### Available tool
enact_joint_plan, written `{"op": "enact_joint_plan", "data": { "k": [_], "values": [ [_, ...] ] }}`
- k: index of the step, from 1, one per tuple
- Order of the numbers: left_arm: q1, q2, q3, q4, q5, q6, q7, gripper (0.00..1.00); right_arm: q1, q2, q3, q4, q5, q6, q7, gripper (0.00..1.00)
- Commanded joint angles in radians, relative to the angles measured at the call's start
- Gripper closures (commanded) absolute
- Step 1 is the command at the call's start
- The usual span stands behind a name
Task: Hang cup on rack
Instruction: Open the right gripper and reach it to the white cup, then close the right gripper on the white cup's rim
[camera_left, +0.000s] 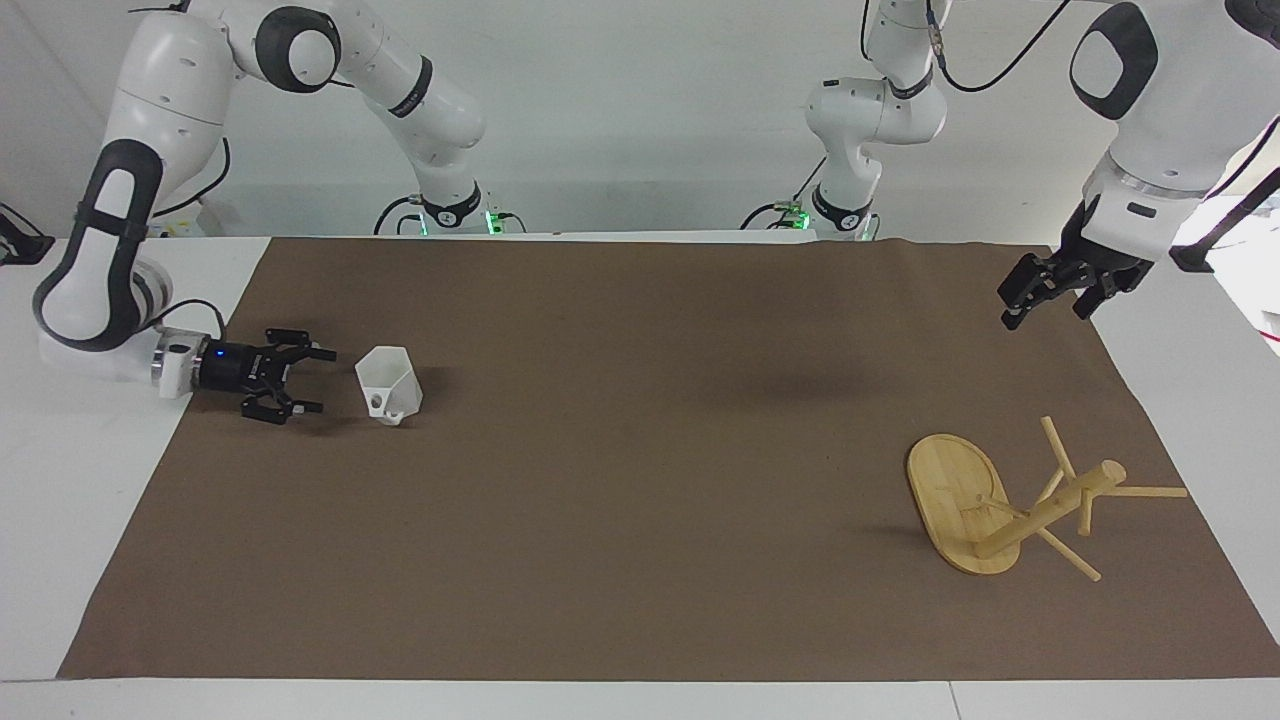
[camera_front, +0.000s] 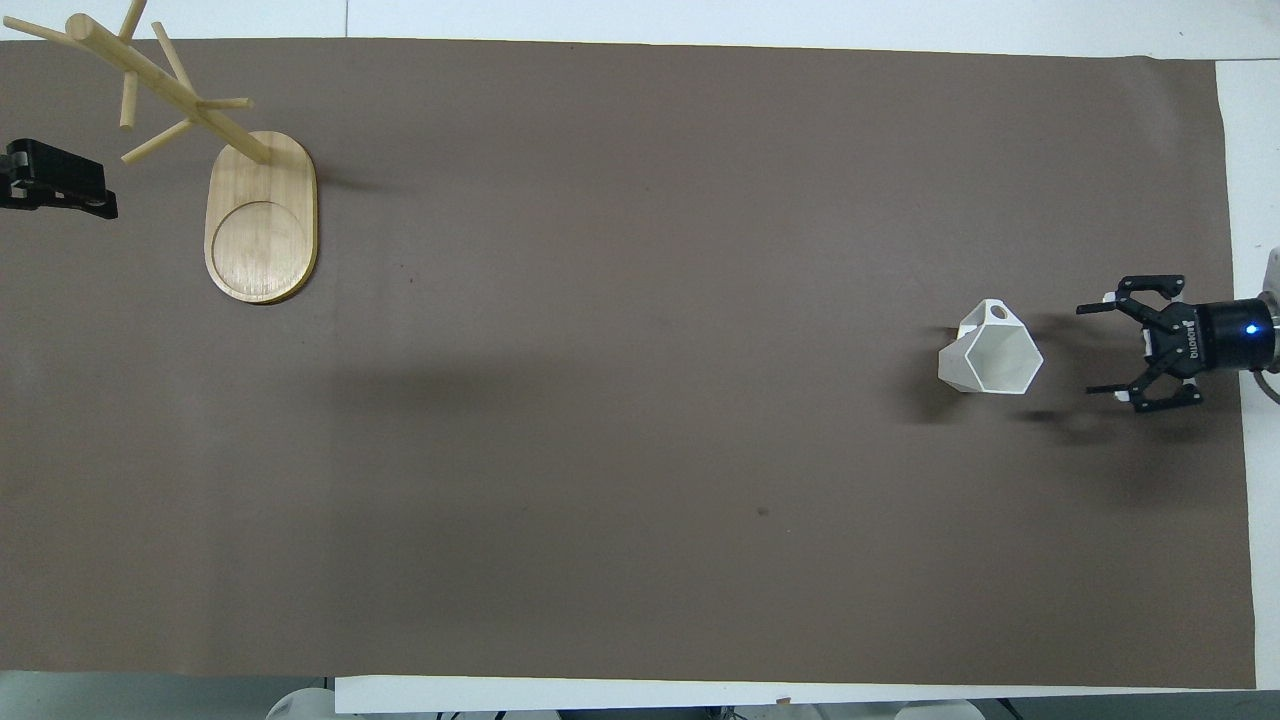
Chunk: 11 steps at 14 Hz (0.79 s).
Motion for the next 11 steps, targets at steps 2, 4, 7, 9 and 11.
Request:
{"op": "enact_joint_plan", "data": {
  "k": [2,4,7,9,11],
  "values": [
    [0.008,-0.006,-0.005,0.003,-0.007,-0.040,-0.007,0.00,0.014,-0.011,0.005,-0.059,0.048,0.028,-0.041,0.00],
    [0.008,-0.006,-0.005,0.003,-0.007,-0.038,-0.007,0.00,0.029,-0.011,0.007,-0.067,0.074,0.036,-0.041,0.00],
    [0.008,-0.006,-0.005,0.003,-0.007,-0.038,-0.007,0.00,0.063,-0.013,0.007,-0.079,0.085,0.059,-0.042,0.00],
    [0.008,-0.006,-0.005,0.003,-0.007,-0.040,-0.007,0.00,0.069,-0.013,0.007,-0.090,0.103,0.065,-0.042,0.00],
    [0.008,-0.006,-0.005,0.003,-0.007,-0.040,-0.007,0.00,0.075,-0.014,0.007,-0.094,0.106,0.068,-0.042,0.00]
  ]
}}
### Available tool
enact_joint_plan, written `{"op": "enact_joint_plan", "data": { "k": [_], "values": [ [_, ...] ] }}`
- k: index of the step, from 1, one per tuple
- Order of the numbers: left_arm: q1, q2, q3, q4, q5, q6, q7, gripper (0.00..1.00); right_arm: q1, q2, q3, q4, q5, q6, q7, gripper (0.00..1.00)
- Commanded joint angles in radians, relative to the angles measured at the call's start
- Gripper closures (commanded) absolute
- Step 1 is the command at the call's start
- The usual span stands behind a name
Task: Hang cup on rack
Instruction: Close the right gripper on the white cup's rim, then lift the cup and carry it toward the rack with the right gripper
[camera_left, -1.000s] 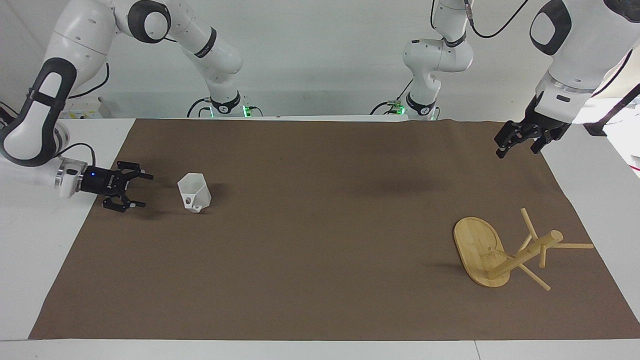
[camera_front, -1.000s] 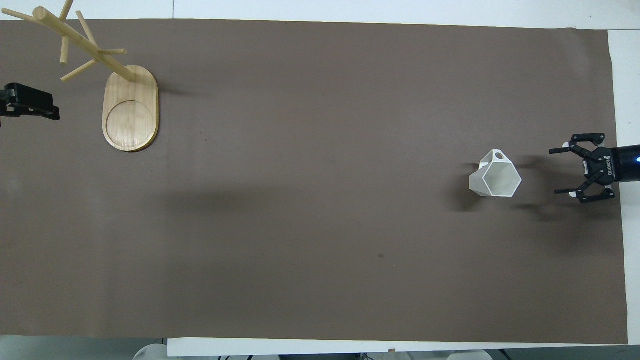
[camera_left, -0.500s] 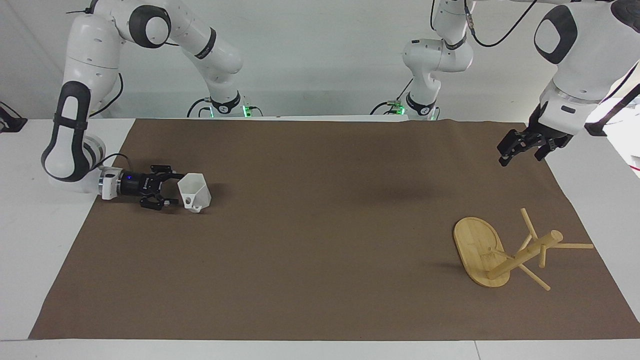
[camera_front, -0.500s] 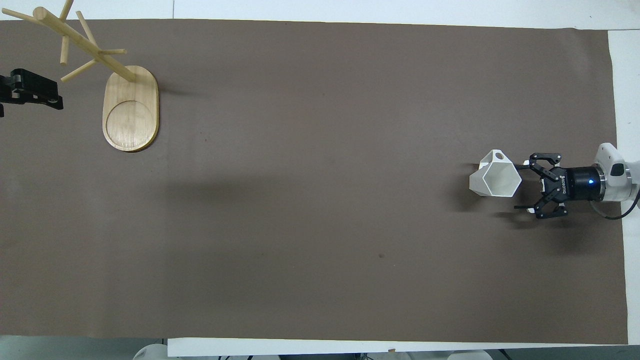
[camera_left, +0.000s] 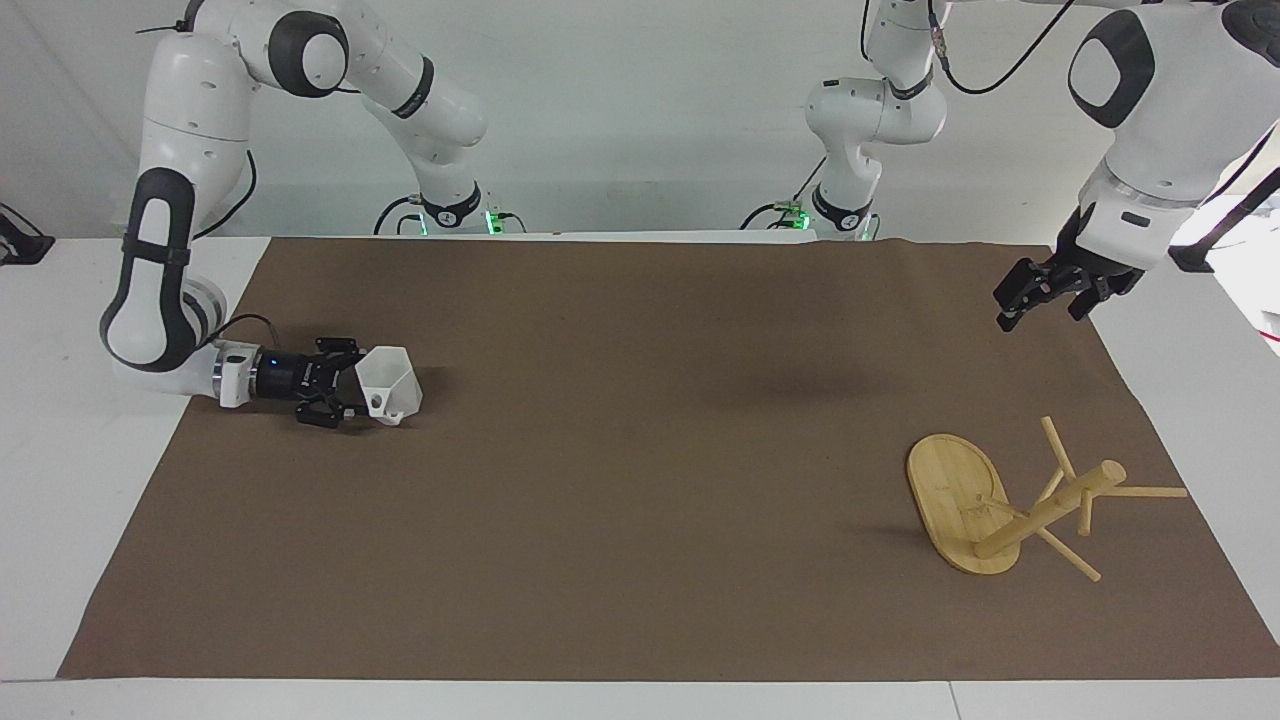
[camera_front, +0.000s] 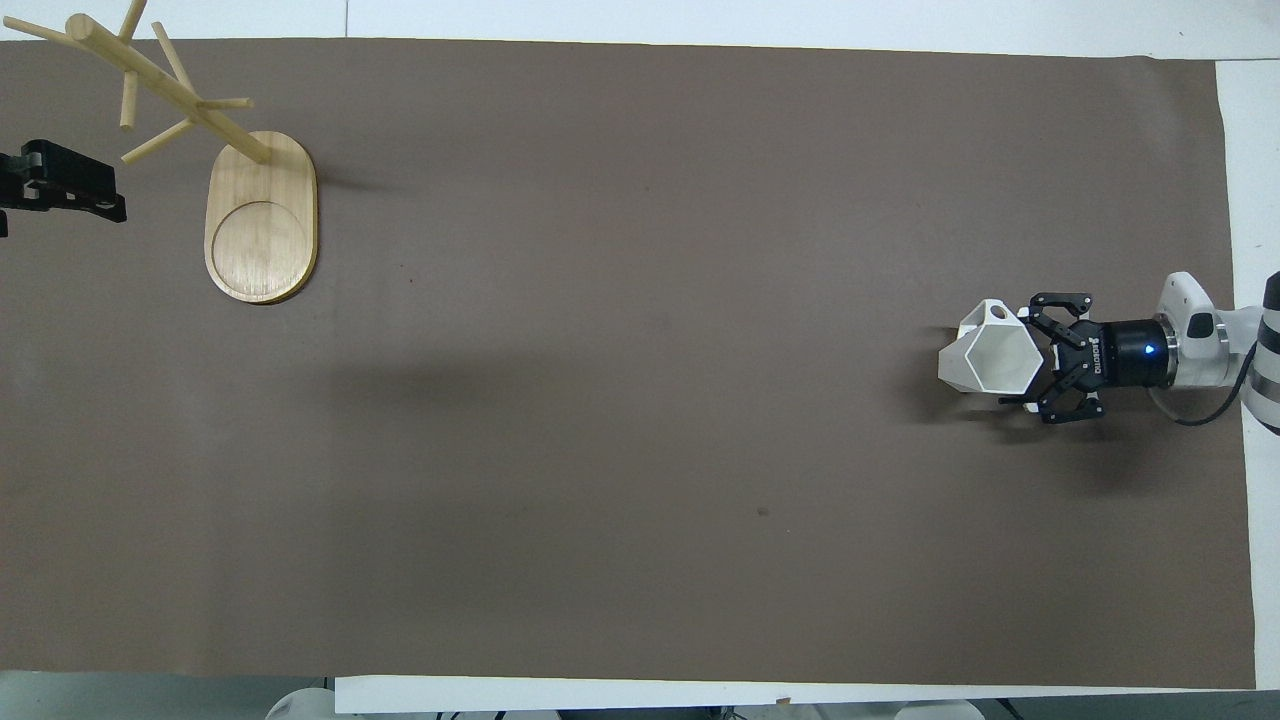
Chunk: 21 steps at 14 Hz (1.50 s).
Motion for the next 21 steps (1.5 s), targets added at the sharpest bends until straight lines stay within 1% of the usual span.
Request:
{"op": "enact_joint_plan", "data": {
  "k": [1,5,7,8,10,16,17,18,19,20,21],
  "values": [
    [0.008,-0.006,-0.005,0.004,-0.007,-0.021,-0.007,0.00,0.005,-0.022,0.003,-0.048,0.025,0.025,-0.012,0.00],
    [0.008,-0.006,-0.005,0.004,-0.007,-0.020,-0.007,0.00,0.006,-0.025,0.003,-0.061,0.025,0.028,-0.031,0.00],
    [0.008,-0.006,-0.005,0.004,-0.007,-0.020,-0.007,0.00,0.011,-0.031,0.003,-0.107,0.025,0.027,-0.032,0.00],
    [0.008,-0.006,-0.005,0.002,-0.007,-0.021,-0.007,0.00,0.015,-0.034,0.003,-0.113,0.025,0.025,-0.037,0.00],
    [0.008,-0.006,-0.005,0.004,-0.007,-0.021,-0.007,0.00,0.044,-0.036,0.003,-0.110,0.026,0.025,-0.057,0.00],
    [0.008,-0.006,-0.005,0.004,-0.007,-0.020,-0.007,0.00,0.089,-0.036,0.003,-0.108,0.057,0.025,-0.057,0.01],
    [0.008,-0.006,-0.005,0.004,-0.007,-0.020,-0.007,0.00,0.092,-0.036,0.003,-0.108,0.057,0.024,-0.058,0.11],
    [0.008,-0.006,-0.005,0.004,-0.007,-0.020,-0.007,0.00,0.095,-0.036,0.004,-0.107,0.057,0.019,-0.057,0.42],
    [0.008,-0.006,-0.005,0.004,-0.007,-0.021,-0.007,0.00,0.104,-0.037,0.004,-0.105,0.059,0.018,-0.051,0.62],
    [0.008,-0.006,-0.005,0.004,-0.007,-0.020,-0.007,0.00,0.123,-0.037,0.008,-0.098,0.065,0.016,-0.043,0.74],
    [0.008,-0.006,-0.005,0.002,-0.007,-0.021,-0.007,0.00,0.158,-0.043,0.017,-0.089,0.088,0.015,-0.017,0.75]
  ]
}}
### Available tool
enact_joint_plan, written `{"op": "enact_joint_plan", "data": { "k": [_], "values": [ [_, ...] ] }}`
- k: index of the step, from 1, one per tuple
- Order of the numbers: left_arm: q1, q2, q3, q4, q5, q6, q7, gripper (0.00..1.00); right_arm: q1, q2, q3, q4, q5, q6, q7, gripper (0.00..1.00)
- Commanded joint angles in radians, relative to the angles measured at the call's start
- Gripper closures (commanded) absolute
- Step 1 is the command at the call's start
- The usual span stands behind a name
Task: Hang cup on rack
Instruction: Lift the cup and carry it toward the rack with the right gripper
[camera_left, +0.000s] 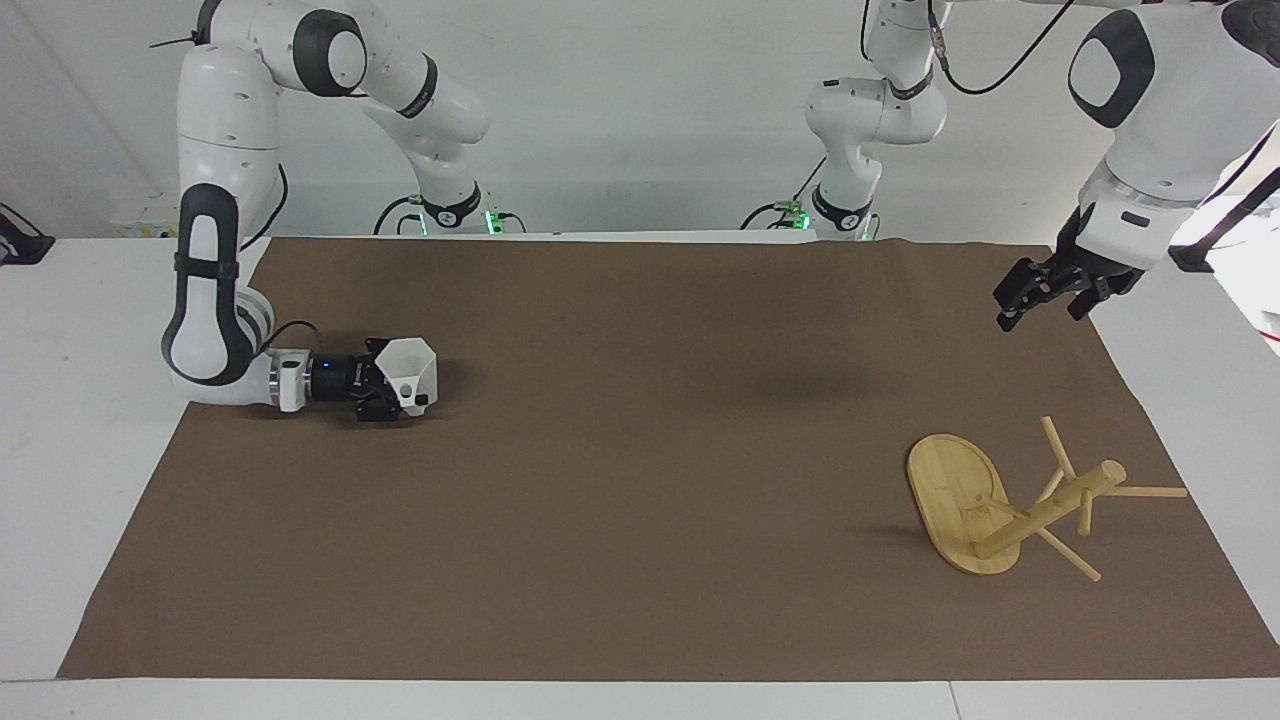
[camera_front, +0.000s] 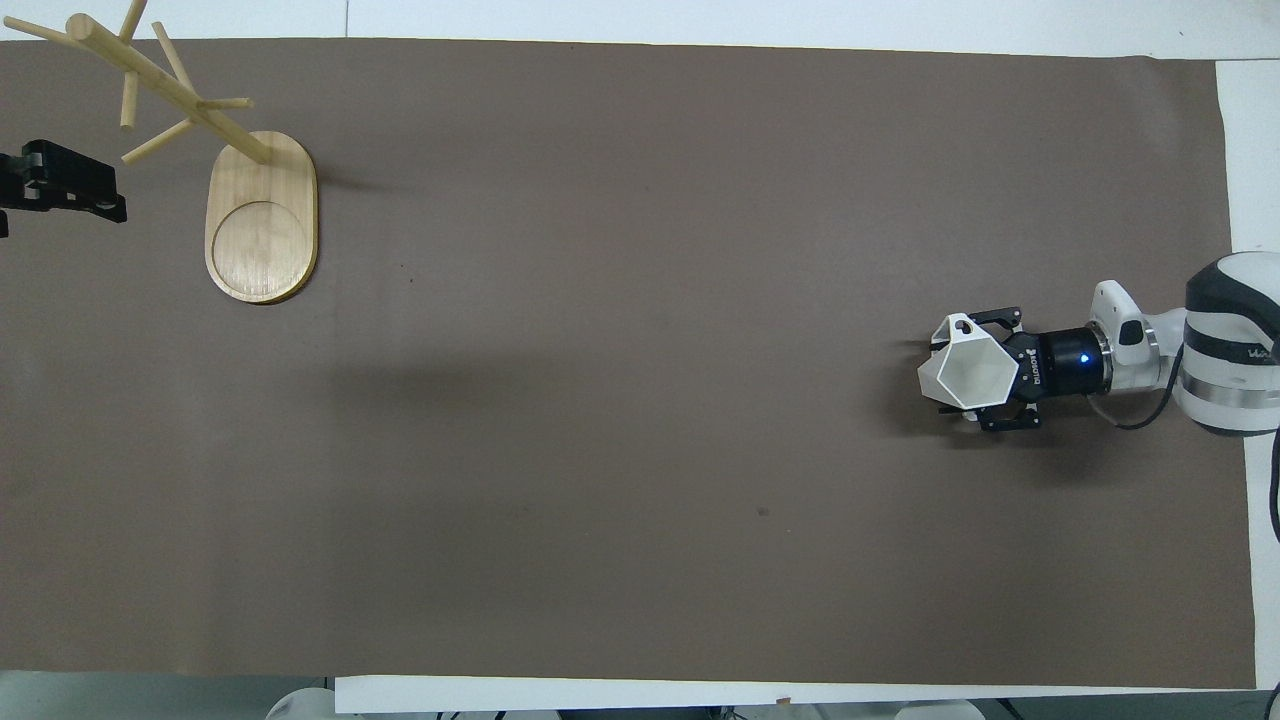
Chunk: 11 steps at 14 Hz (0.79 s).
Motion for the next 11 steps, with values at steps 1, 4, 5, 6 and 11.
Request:
{"op": "enact_joint_plan", "data": {
  "k": [1,4,5,6,11],
  "values": [
    [0.008,-0.006,-0.005,0.004,-0.007,-0.020,-0.007,0.00,0.089,-0.057,0.018,-0.007,0.063,0.022,0.058,0.75],
    [0.008,-0.006,-0.005,0.004,-0.007,-0.019,-0.007,0.00,0.311,-0.105,0.018,0.007,0.236,0.087,0.233,0.76],
    [0.008,-0.006,-0.005,0.002,-0.007,-0.020,-0.007,0.00,0.393,-0.117,0.018,0.012,0.337,0.138,0.314,0.76],
    [0.008,-0.006,-0.005,0.004,-0.007,-0.019,-0.007,0.00,0.475,-0.131,0.018,0.036,0.426,0.208,0.393,0.76],
    [-0.016,-0.014,-0.012,-0.005,-0.008,-0.030,-0.025,0.00,0.769,-0.149,0.063,0.131,0.667,0.647,0.543,0.76]
  ]
}}
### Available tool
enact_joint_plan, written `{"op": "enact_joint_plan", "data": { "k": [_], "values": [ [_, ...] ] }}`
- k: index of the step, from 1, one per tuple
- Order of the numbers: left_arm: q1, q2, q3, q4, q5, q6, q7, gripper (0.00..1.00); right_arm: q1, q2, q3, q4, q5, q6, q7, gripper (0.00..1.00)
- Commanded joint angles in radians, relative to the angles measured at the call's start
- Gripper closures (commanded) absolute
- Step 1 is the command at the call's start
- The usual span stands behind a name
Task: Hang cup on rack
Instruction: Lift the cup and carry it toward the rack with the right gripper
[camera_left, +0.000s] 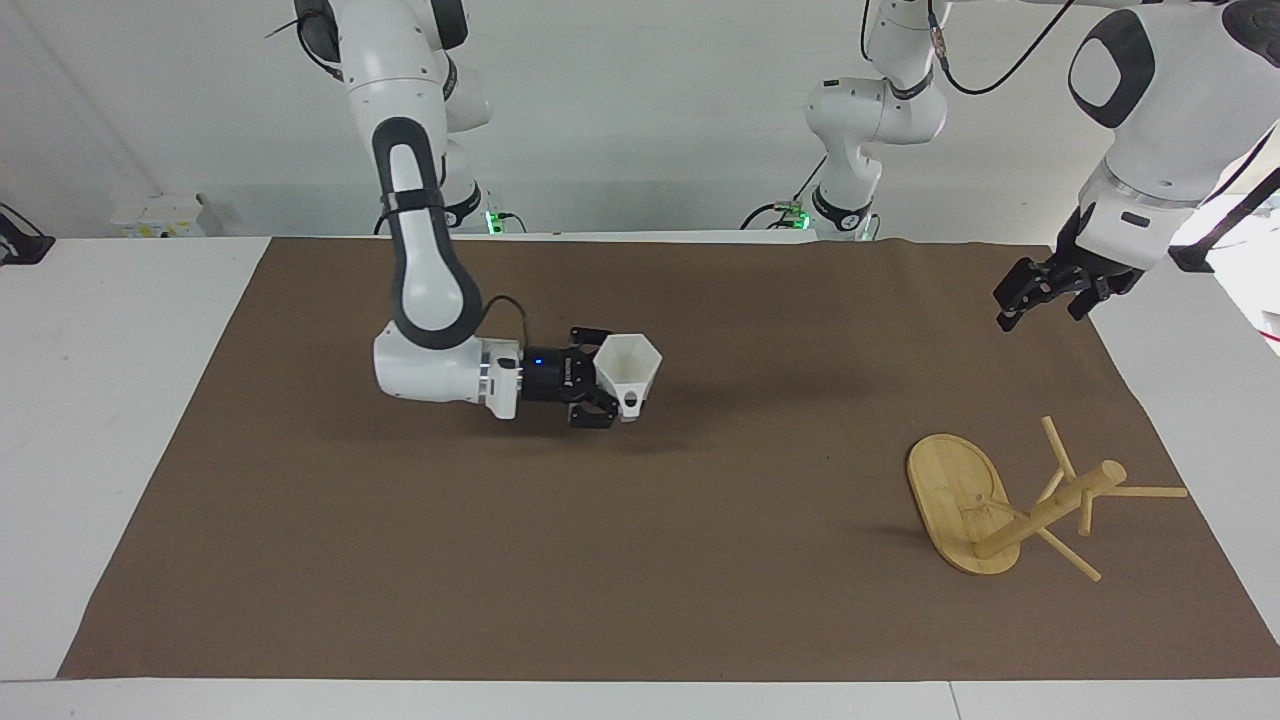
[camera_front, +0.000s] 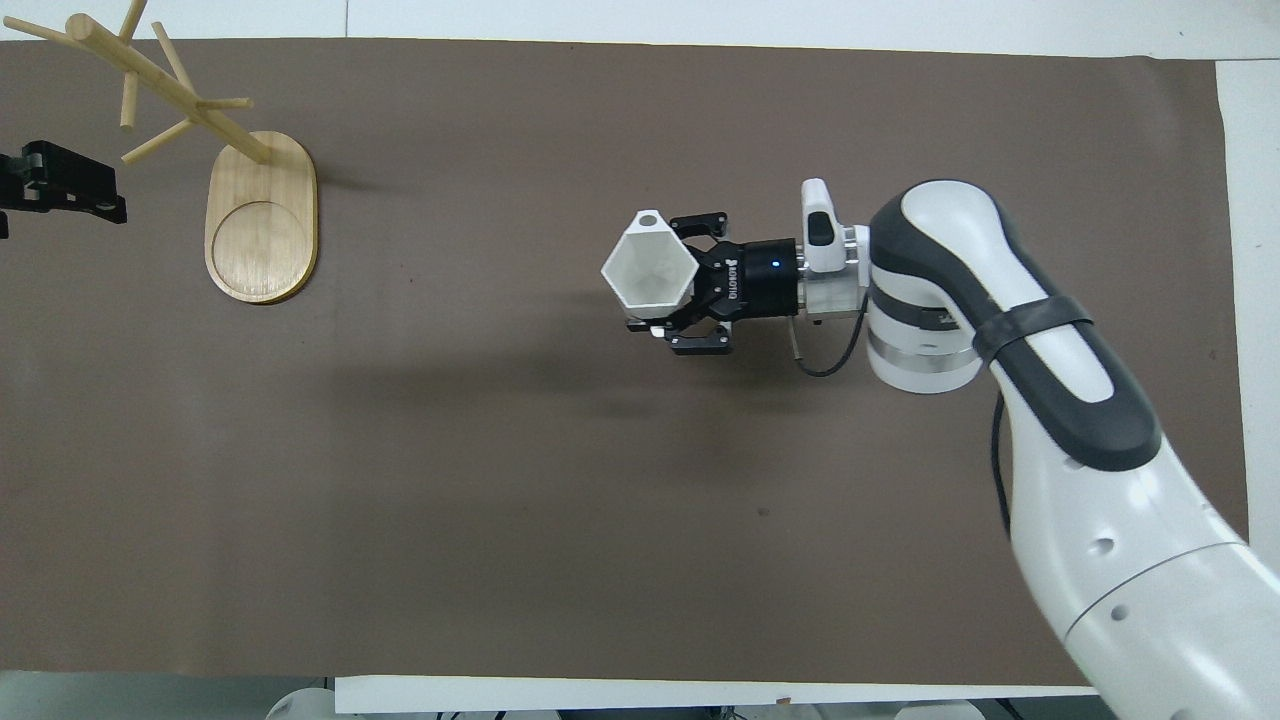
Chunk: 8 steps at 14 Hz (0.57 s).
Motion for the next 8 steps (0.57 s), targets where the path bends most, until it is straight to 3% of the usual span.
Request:
{"op": "enact_joint_plan", "data": {
  "k": [1,3,5,8],
  "values": [
    [-0.047,-0.015,-0.011,-0.007,-0.009,-0.014,-0.056,0.00,0.078,-0.005,0.044,0.024,0.110,0.174,0.045,0.76],
    [-0.138,-0.039,-0.014,-0.060,-0.015,0.021,-0.225,0.00,0.141,-0.007,0.069,0.044,0.143,0.320,0.043,0.76],
    [-0.240,-0.064,-0.016,-0.117,-0.015,0.124,-0.370,0.01,0.177,-0.020,0.069,0.044,0.145,0.361,0.046,0.76],
    [-0.364,-0.061,-0.016,-0.132,-0.025,0.126,-0.471,0.01,0.199,-0.020,0.069,0.044,0.145,0.408,0.048,0.76]
  ]
}}
